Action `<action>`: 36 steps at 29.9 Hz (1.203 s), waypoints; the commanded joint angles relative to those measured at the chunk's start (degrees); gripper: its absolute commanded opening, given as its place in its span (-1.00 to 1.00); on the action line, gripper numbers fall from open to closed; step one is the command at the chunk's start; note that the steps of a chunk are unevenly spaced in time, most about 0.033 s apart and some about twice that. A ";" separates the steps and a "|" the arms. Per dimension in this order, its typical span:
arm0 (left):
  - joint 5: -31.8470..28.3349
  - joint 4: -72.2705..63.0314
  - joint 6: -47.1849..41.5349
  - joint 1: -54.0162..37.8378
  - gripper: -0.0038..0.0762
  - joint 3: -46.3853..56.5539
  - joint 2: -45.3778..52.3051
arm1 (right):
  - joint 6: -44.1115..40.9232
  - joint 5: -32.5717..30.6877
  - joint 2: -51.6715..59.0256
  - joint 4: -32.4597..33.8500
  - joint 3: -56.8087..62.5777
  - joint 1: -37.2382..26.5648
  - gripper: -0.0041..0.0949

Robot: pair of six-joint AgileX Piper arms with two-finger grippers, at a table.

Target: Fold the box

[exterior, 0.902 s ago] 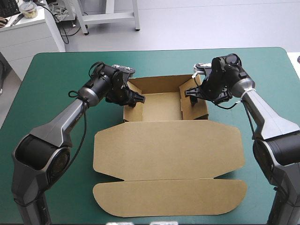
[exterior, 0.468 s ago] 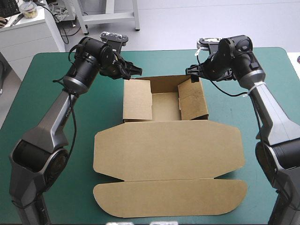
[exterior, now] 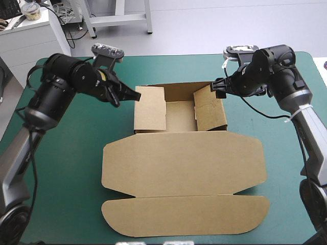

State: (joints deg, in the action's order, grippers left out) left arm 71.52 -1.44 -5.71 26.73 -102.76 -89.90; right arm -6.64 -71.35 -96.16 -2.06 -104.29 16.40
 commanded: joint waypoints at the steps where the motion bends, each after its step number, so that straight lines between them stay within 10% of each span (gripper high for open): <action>1: 2.12 -0.42 1.05 0.28 -0.93 6.91 8.89 | 0.92 0.53 2.27 0.44 0.84 -0.18 0.67; 27: -4.00 1.44 6.45 0.28 -0.93 46.34 48.51 | 3.92 6.33 -12.26 -2.67 0.61 -0.18 0.65; 31: -4.47 1.44 6.45 0.28 -0.93 48.52 52.04 | 3.92 4.90 -13.14 -2.77 0.61 -0.18 0.31; 36: -4.67 1.44 6.45 0.28 -0.93 50.03 55.17 | 3.92 2.63 -14.64 -3.12 0.61 -0.18 -0.60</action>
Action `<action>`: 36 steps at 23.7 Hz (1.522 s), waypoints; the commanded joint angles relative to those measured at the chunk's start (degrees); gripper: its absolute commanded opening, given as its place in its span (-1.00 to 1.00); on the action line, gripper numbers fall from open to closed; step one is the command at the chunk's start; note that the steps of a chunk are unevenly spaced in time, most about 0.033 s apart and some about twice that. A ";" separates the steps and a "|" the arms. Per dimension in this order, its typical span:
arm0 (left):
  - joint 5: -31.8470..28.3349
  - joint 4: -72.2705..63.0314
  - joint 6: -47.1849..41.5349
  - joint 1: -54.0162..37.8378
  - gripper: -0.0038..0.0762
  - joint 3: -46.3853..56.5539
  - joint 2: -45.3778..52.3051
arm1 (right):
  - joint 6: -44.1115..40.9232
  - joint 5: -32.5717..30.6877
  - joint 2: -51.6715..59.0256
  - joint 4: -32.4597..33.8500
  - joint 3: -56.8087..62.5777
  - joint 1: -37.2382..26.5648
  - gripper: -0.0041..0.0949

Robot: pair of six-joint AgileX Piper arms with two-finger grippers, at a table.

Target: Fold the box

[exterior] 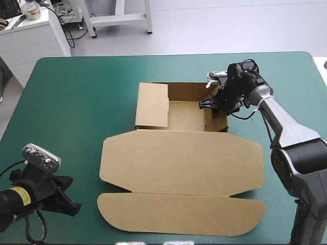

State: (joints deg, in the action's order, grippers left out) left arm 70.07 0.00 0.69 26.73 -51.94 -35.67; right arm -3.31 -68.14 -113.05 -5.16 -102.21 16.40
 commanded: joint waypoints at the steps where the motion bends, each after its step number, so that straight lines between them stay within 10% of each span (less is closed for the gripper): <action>1: -3.11 0.00 0.04 0.28 -0.93 -0.79 1.57 | 0.83 -0.58 2.13 -1.60 -1.47 -0.18 -0.97; 8: -2.63 0.00 0.04 0.28 -0.93 -0.79 2.11 | 1.15 -3.54 2.13 0.41 -9.77 -2.87 -0.96; 25: -3.39 1.49 0.04 0.28 -0.93 -0.79 2.11 | 5.73 -1.28 -0.18 1.39 -20.85 -39.51 -0.96; 36: -3.48 6.87 0.04 0.28 -0.93 -0.79 2.11 | 6.32 -3.71 -5.98 -1.35 -20.71 -45.90 -0.87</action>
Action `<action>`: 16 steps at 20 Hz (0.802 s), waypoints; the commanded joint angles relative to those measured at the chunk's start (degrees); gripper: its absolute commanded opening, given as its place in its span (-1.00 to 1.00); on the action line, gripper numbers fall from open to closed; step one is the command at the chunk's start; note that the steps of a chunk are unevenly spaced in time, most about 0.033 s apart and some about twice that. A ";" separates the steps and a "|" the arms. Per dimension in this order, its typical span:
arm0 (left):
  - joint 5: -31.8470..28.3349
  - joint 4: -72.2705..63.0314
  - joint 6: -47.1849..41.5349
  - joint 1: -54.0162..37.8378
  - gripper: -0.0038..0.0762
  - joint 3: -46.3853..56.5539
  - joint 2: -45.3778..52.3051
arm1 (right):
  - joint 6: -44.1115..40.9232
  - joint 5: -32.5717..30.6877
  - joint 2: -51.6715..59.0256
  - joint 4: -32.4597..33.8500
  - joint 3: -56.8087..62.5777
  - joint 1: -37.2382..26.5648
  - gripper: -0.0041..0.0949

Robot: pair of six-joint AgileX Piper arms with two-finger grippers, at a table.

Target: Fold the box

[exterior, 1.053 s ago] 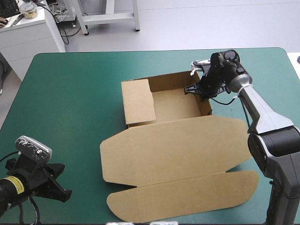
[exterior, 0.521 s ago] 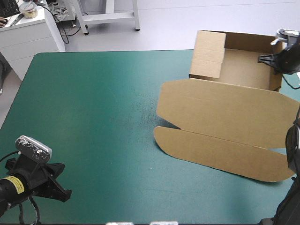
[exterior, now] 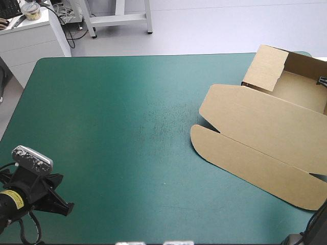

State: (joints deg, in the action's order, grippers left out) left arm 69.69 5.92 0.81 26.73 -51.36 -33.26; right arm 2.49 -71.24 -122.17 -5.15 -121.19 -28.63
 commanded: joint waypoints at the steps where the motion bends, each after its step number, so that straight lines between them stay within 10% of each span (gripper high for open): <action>1: -3.10 1.05 -0.08 0.28 -0.93 -1.37 -0.30 | 0.53 -0.60 2.99 -1.23 -1.73 -0.89 -0.79; 7: -3.10 1.96 -0.08 0.28 -0.93 -1.37 -0.30 | 0.29 -0.60 2.61 -0.97 -1.73 -1.26 0.60; 16: -1.02 1.86 -0.08 0.28 -0.93 -1.37 -0.30 | 2.16 -0.71 15.55 -2.77 -1.73 -1.26 0.68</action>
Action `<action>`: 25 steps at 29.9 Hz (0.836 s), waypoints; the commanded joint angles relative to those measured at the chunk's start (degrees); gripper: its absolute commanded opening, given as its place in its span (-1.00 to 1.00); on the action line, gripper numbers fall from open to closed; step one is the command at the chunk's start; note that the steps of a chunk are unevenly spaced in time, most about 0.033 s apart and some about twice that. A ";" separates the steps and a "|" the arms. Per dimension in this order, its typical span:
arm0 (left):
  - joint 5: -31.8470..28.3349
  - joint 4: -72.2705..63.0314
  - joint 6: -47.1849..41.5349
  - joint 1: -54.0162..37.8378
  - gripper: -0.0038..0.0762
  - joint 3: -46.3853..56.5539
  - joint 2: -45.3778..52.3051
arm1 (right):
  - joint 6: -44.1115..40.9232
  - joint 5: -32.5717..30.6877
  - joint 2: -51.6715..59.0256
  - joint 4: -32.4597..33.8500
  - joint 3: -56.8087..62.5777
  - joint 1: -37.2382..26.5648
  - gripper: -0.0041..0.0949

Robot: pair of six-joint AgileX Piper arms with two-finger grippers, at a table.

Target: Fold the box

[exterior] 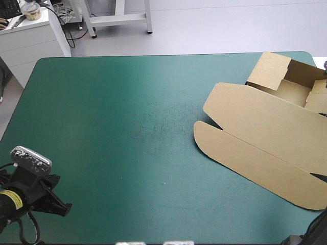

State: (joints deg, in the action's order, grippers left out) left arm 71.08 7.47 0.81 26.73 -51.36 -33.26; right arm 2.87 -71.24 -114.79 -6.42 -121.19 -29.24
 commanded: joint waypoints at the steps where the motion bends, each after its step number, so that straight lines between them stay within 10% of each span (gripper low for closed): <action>1: -2.41 0.31 -0.08 0.28 -0.93 -1.37 -0.30 | 2.24 -0.71 9.74 -2.51 -1.73 -0.65 0.67; 5: -2.41 0.95 -0.08 0.28 -0.93 -1.37 -0.30 | 2.63 -0.71 15.33 -9.21 -0.79 -0.65 0.45; 12: -4.47 1.36 -3.55 0.28 -0.93 -1.37 -0.30 | 8.69 -0.71 27.41 -13.45 12.44 2.56 -0.97; 25: -8.47 1.23 -2.66 0.28 -0.93 1.77 2.08 | 10.70 8.74 44.91 -13.12 35.69 24.48 -0.92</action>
State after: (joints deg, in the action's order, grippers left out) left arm 67.28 8.22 -1.77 26.73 -50.03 -32.49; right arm 12.42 -68.98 -75.27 -18.53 -87.24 -9.34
